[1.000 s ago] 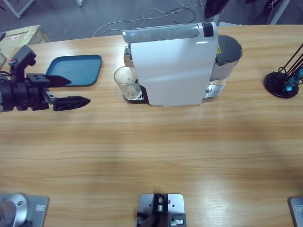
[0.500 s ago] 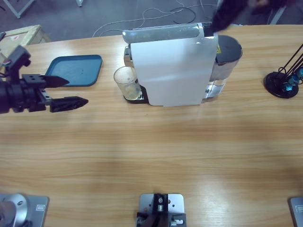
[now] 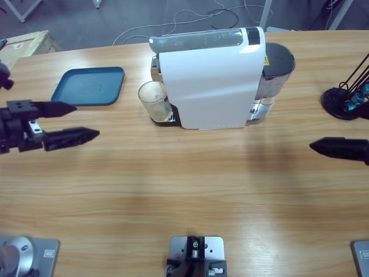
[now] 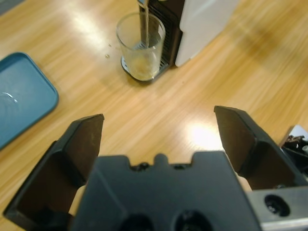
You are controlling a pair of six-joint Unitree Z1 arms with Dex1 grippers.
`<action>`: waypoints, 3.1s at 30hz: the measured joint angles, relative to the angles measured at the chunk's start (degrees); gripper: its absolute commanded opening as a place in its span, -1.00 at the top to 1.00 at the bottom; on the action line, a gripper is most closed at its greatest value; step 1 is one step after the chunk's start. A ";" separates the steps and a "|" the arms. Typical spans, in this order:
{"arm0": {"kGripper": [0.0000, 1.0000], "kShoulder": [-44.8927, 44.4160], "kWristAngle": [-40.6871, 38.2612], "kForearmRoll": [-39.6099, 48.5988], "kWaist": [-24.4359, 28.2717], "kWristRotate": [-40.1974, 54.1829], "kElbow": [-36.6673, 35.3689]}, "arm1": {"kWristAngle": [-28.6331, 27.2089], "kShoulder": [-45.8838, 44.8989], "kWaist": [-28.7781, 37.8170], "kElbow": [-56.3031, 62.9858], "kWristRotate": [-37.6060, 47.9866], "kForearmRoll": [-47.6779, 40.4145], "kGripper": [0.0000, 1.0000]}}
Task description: Pour coffee
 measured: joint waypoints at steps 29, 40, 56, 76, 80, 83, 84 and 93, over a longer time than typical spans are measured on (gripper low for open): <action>-1.00 -0.44 7.73 3.66 -4.40 3.88 -1.51 | -3.02 -2.88 0.02 3.54 0.31 -0.32 -1.00; -1.00 -0.44 7.72 3.66 -4.40 3.88 -1.50 | 5.12 -3.52 0.06 5.32 -3.47 -2.69 -1.00; -1.00 -0.35 7.72 3.66 -4.41 3.88 -1.51 | -2.49 -3.57 0.12 3.98 -1.99 -1.81 -1.00; -1.00 1.22 7.72 3.66 -4.41 3.88 -1.67 | -2.49 -3.57 0.13 4.01 -1.74 -1.97 -1.00; -0.99 1.31 7.72 3.45 -4.41 3.88 -1.68 | -2.49 -3.57 0.13 4.01 -1.74 -1.97 -1.00; -0.97 1.32 6.36 1.85 -4.42 3.91 -1.68 | -2.49 -3.57 0.13 4.01 -1.74 -1.97 -1.00; -0.98 1.42 5.76 1.11 -4.42 3.98 -1.68 | -2.49 -3.53 0.13 4.01 -1.74 -1.97 -1.00; -1.00 13.05 1.06 -7.10 -1.69 12.11 -4.35 | -2.49 -2.23 0.13 3.98 -1.74 -1.97 -1.00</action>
